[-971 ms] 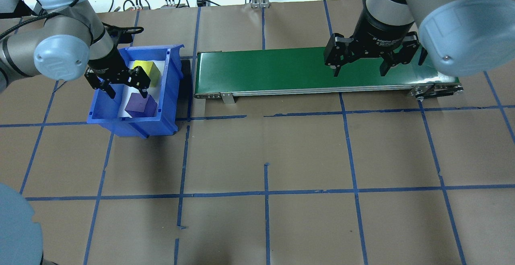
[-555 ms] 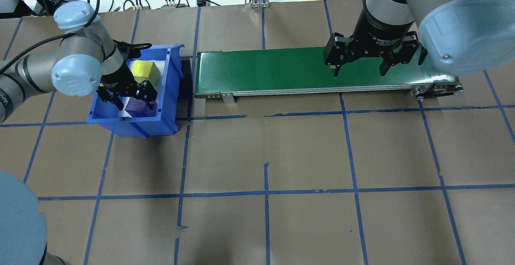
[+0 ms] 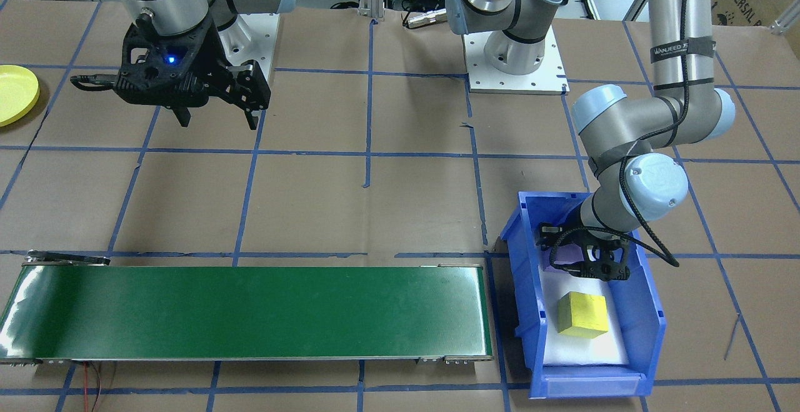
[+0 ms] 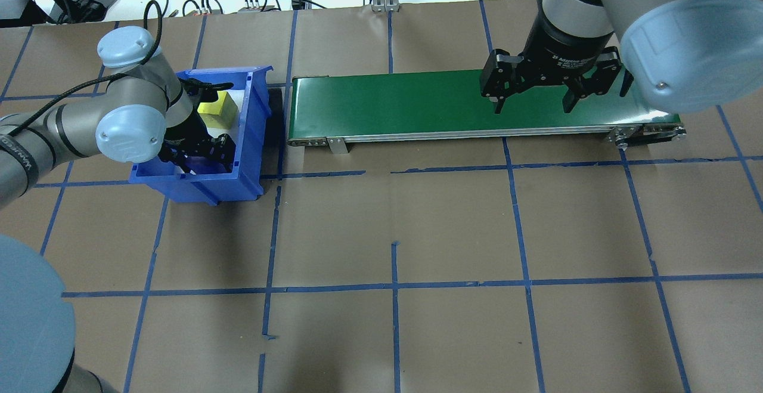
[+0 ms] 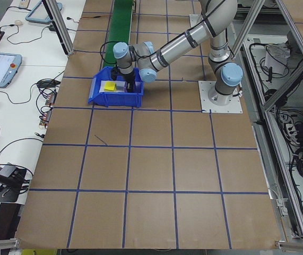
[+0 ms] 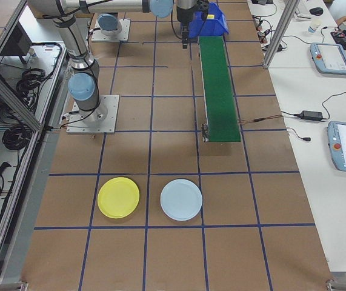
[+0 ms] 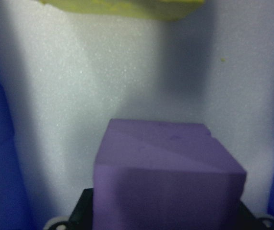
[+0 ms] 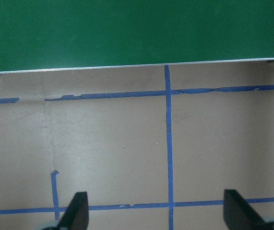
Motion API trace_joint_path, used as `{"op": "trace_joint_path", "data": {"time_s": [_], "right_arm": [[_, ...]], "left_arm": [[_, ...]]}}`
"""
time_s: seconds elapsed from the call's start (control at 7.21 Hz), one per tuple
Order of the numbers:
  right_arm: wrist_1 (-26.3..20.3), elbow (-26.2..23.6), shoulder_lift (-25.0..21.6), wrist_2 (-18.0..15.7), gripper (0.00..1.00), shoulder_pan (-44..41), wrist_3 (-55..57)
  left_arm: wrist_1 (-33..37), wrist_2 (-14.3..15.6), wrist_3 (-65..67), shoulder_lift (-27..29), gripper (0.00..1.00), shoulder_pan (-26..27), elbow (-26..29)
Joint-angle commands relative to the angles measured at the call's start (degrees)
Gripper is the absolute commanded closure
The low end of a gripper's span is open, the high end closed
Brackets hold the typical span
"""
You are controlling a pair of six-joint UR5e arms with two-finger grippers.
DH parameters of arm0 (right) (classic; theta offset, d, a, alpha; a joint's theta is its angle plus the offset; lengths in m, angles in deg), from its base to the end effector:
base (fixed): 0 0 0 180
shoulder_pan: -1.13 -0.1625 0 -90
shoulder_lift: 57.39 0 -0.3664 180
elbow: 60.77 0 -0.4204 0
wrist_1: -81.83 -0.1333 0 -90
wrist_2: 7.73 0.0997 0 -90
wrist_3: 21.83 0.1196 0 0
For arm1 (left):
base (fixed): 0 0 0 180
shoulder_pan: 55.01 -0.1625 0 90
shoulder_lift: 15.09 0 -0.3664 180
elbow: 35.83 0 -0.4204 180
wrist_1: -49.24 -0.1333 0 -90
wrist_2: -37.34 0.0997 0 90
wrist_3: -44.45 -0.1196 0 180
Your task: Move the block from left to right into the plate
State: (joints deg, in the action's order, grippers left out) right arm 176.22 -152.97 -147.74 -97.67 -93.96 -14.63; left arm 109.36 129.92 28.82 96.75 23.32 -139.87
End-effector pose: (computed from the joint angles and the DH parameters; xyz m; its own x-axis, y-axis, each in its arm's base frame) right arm 0.1793 -0.5089 0.4003 -0.9993 0.0366 -0.0066 0.0369 0.9984 -0.0438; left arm -0.0113 -0.5778 0.1270 -0.9973 0.0722 -0.0149 0.0701 0.9911 0.1127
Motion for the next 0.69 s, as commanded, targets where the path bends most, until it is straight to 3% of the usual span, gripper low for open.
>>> {"op": "trace_joint_path", "data": {"time_s": [0.0, 0.28, 0.55], "right_arm": [[0.00, 0.00, 0.00, 0.03, 0.00, 0.00, 0.00], [0.00, 0.00, 0.00, -0.15, 0.00, 0.00, 0.00], [0.00, 0.00, 0.00, 0.03, 0.00, 0.09, 0.00]], "left_arm": [[1.99, 0.50, 0.25, -7.02, 0.72, 1.64, 3.91], [8.33, -0.11, 0.25, -15.03, 0.72, 4.79, 8.39], [7.39, -1.34, 5.47, -15.68, 0.72, 10.67, 11.04]]}}
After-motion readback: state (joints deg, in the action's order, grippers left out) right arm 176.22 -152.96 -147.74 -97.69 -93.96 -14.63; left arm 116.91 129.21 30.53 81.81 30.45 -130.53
